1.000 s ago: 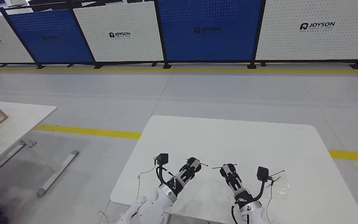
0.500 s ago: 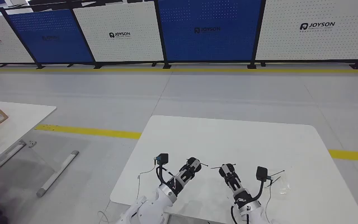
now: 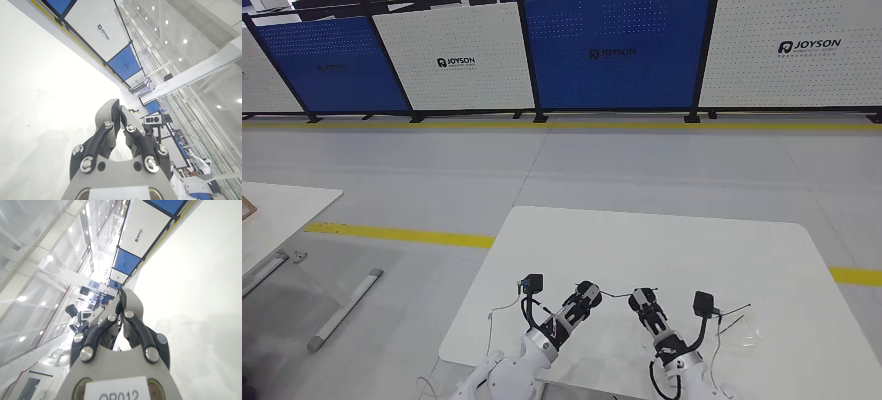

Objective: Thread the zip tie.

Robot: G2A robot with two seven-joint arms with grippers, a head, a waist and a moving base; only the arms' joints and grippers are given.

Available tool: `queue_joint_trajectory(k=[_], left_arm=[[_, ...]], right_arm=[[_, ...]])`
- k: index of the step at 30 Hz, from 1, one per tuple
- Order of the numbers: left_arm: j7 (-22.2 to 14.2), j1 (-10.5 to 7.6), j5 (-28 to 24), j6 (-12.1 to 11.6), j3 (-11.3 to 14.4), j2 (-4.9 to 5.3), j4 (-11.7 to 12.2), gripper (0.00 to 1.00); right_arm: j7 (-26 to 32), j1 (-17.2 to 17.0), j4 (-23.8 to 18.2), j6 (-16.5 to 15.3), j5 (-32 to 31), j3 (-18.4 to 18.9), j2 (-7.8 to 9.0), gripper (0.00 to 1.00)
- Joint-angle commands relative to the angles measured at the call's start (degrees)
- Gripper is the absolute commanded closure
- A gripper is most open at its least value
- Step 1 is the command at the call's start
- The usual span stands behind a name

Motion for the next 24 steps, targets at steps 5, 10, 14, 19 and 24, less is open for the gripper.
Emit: queue_joint_trajectory(k=[5, 10, 14, 19, 24], left_arm=[[0.00, 0.00, 0.00, 0.00, 0.00, 0.00, 0.00, 1.00], [0.00, 0.00, 0.00, 0.00, 0.00, 0.00, 0.00, 1.00], [0.00, 0.00, 0.00, 0.00, 0.00, 0.00, 0.00, 1.00], [0.00, 0.00, 0.00, 0.00, 0.00, 0.00, 0.00, 1.00], [0.00, 0.00, 0.00, 0.00, 0.00, 0.00, 0.00, 1.00]], right_arm=[[0.06, 0.16, -0.30, 1.54, -1.20, -0.25, -0.61, 1.00], [-0.02, 0.12, -0.36, 1.78, -1.37, -0.27, -0.67, 1.00], [-0.02, 0.12, -0.36, 1.78, -1.37, -0.27, -0.67, 1.00], [-0.02, 0.12, -0.36, 1.78, -1.37, -0.27, -0.67, 1.00], [-0.02, 0.12, -0.36, 1.78, -1.37, -0.27, -0.67, 1.00]])
